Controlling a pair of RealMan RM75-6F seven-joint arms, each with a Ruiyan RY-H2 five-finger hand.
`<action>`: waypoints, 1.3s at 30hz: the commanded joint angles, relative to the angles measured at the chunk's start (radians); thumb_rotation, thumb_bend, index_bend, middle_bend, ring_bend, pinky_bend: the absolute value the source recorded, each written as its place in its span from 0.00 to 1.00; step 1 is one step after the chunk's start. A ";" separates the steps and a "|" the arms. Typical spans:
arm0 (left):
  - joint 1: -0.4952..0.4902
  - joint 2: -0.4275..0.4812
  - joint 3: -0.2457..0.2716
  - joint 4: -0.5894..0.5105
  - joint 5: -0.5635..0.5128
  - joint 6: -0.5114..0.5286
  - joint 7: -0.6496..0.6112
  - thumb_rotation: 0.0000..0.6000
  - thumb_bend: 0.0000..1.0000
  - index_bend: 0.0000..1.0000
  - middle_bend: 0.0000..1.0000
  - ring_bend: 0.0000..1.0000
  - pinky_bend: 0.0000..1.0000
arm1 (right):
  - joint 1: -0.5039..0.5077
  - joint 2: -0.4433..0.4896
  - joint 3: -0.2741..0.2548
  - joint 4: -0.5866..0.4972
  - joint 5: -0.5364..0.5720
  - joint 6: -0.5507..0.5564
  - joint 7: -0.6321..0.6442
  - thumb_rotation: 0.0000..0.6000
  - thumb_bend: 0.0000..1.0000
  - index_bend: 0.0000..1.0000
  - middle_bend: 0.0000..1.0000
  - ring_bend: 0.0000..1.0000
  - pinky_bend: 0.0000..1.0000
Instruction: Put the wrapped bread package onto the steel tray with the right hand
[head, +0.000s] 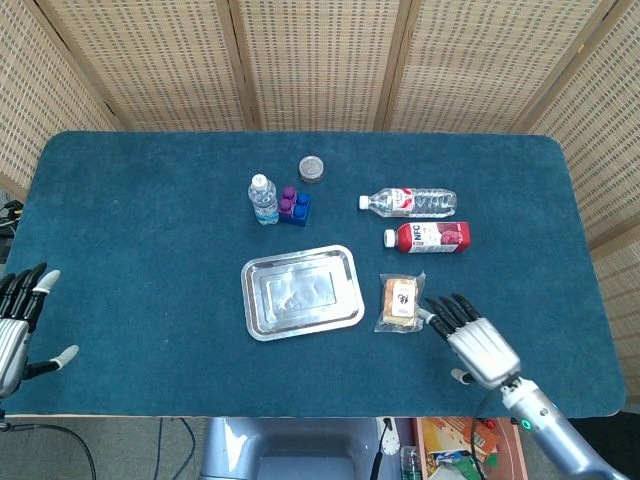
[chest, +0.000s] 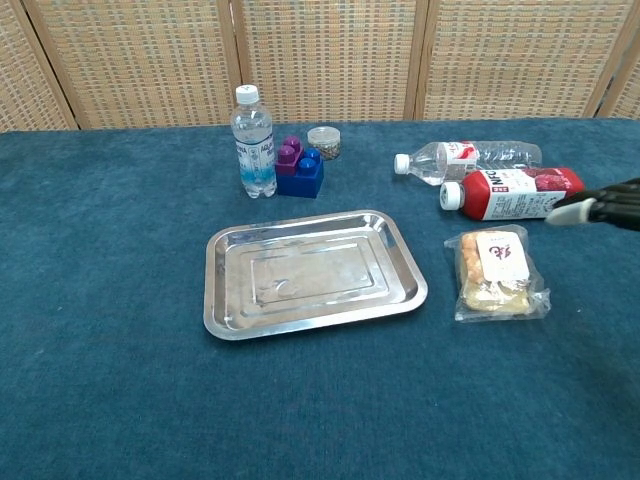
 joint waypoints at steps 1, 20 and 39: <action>-0.008 -0.010 -0.006 -0.001 -0.016 -0.014 0.020 1.00 0.00 0.00 0.00 0.00 0.00 | 0.132 -0.097 0.070 0.069 0.123 -0.161 -0.062 1.00 0.00 0.03 0.00 0.00 0.00; -0.035 -0.023 -0.024 0.014 -0.087 -0.069 0.041 1.00 0.00 0.00 0.00 0.00 0.00 | 0.271 -0.302 0.110 0.264 0.425 -0.253 -0.249 1.00 0.28 0.44 0.43 0.31 0.39; -0.075 -0.031 -0.054 0.021 -0.172 -0.133 0.052 1.00 0.00 0.00 0.00 0.00 0.00 | 0.558 -0.362 0.267 0.074 0.561 -0.259 -0.514 1.00 0.39 0.51 0.52 0.38 0.44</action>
